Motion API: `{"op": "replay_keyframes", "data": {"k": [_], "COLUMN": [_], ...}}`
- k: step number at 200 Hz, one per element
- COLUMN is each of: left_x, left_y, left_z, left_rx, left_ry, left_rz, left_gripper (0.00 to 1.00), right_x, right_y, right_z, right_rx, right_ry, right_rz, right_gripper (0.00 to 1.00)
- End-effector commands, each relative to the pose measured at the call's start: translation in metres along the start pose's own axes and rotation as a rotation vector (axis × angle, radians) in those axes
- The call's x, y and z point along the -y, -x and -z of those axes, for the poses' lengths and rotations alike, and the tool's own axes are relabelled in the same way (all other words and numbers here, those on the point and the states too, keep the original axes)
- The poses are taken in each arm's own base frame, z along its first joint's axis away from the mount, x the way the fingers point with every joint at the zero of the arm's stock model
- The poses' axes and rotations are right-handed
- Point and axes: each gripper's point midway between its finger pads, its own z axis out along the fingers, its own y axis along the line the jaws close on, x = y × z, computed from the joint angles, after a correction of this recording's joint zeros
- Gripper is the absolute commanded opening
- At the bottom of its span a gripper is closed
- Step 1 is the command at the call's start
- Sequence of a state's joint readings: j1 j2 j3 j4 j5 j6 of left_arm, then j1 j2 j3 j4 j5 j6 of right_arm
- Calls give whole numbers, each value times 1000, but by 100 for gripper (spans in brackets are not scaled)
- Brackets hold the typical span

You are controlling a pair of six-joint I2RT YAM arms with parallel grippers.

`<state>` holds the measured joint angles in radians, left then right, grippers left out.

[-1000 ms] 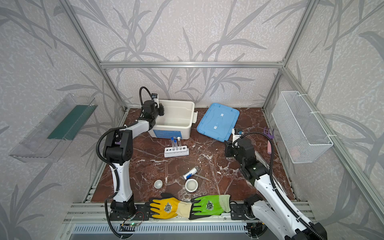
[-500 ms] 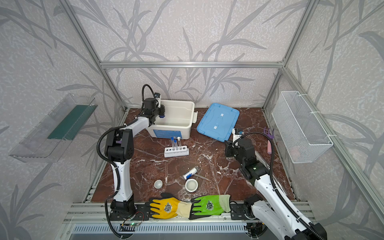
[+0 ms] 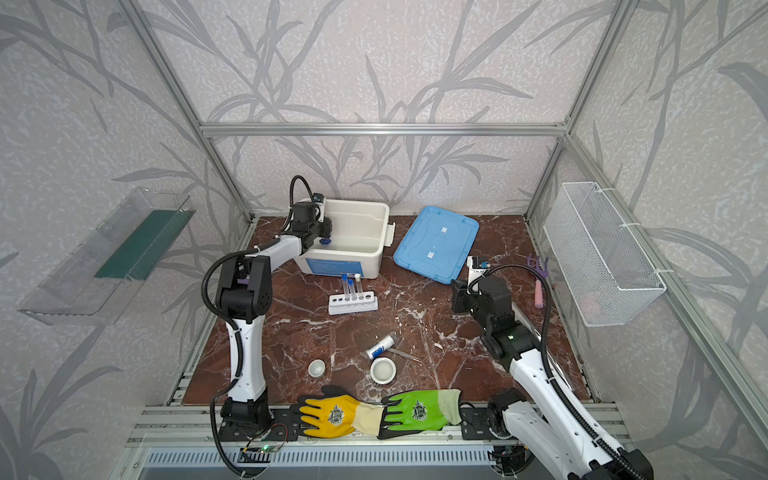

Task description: Organize the chemistry lab equipment

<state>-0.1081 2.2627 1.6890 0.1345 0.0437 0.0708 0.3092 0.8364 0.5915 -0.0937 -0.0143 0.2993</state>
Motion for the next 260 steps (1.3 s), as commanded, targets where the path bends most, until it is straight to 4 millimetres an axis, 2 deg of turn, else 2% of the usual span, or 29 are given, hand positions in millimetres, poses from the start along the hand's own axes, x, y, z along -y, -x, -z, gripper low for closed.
{"op": "replay_keyframes", "data": {"k": [1, 49, 91, 108, 128, 226, 260], "left_x": [-5, -8, -10, -10, -10, -2, 3], "left_y": [5, 25, 42, 49, 59, 120, 146], "left_z": [2, 13, 24, 29, 37, 89, 119], "left_rx": [15, 66, 102, 121, 147, 279, 355], "left_ry": [17, 30, 33, 35, 35, 1, -17], "left_rz": [4, -8, -12, -4, 1, -7, -11], "left_gripper": [27, 49, 57, 69, 74, 79, 79], "right_x": [-1, -3, -4, -5, -5, -7, -9], "right_y": [4, 6, 8, 9, 10, 12, 13], "right_z": [0, 1, 2, 2, 2, 0, 2], "right_rx": [18, 20, 23, 25, 27, 28, 17], "right_ry": [13, 17, 21, 24, 23, 33, 42], "right_rz": [-6, -5, -3, -2, 2, 1, 18], "right_gripper": [30, 30, 30, 30, 30, 30, 30]}}
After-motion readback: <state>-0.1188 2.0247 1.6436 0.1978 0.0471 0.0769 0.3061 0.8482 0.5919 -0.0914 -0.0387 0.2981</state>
